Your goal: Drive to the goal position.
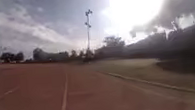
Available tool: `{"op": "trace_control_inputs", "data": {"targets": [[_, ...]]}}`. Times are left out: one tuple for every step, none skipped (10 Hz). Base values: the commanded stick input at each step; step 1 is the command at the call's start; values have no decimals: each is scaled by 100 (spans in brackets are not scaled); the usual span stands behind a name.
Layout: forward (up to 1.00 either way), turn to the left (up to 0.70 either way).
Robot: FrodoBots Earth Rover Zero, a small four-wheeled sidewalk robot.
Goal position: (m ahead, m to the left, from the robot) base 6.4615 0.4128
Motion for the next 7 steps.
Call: {"op": "trace_control_inputs", "data": {"targets": [[70,0],[70,0],[70,0],[70,0],[70,0],[70,0],[70,0]]}}
